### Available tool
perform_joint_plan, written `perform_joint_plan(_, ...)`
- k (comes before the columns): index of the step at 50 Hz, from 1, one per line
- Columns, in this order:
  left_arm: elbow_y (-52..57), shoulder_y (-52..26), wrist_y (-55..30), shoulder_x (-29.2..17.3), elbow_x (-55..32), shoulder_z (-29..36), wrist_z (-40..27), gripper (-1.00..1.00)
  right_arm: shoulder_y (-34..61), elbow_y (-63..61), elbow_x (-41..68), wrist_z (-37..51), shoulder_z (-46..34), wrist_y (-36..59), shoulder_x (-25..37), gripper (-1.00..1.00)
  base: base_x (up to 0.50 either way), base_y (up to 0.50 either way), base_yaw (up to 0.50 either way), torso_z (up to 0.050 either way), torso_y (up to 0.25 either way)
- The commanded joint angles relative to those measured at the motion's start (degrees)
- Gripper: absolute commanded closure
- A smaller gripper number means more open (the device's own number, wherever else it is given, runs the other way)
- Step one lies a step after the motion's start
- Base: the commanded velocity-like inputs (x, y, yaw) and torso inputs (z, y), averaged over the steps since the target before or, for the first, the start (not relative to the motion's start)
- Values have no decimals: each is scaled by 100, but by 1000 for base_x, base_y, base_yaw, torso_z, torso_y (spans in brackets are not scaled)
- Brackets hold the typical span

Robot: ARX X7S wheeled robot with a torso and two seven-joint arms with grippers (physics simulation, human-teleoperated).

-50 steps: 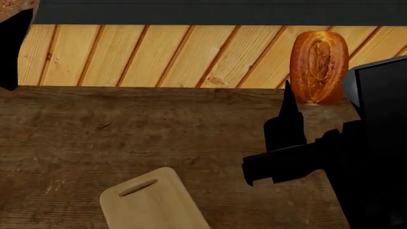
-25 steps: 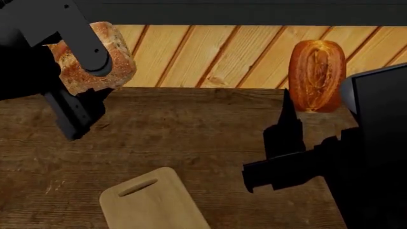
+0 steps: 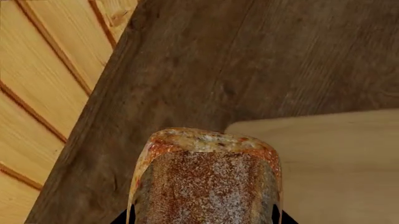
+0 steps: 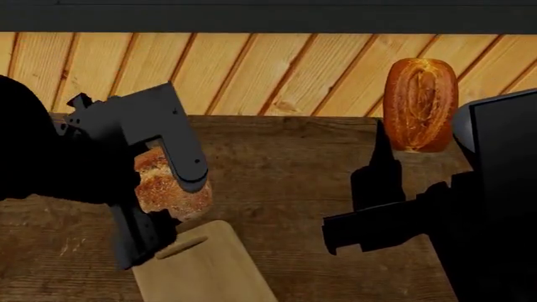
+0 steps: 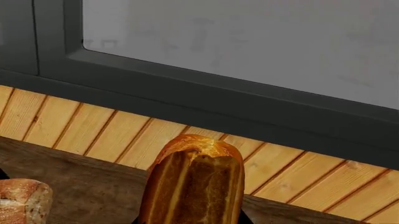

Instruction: Place all breads on the cutting board.

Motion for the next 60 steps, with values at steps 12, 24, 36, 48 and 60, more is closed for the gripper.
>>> perform_joint_plan(12, -547, 133, -86, 572, -129, 410, 807, 100, 7, -100, -215, 20, 168, -51, 125, 100, 0, 0, 0, 0, 1)
perform_joint_plan(24, -579, 313, -143, 694, -338, 313, 710, 100, -120, -144, -307, -1, 156, -167, 231, 100, 0, 0, 0, 1, 1)
perform_joint_plan(36, -463, 598, -178, 719, -420, 406, 600, 100, -98, -173, -287, -8, 202, -129, 291, 100, 0, 0, 0, 0, 1)
perform_joint_plan(48, -642, 759, -54, 805, -205, 612, 620, 100, -148, -223, -307, 16, 203, -124, 350, 100, 0, 0, 0, 0, 1)
perform_joint_plan(60, -449, 500, -115, 677, -357, 453, 666, -100, -155, -273, -298, 26, 237, -116, 417, 100, 1, 0, 0, 0, 0)
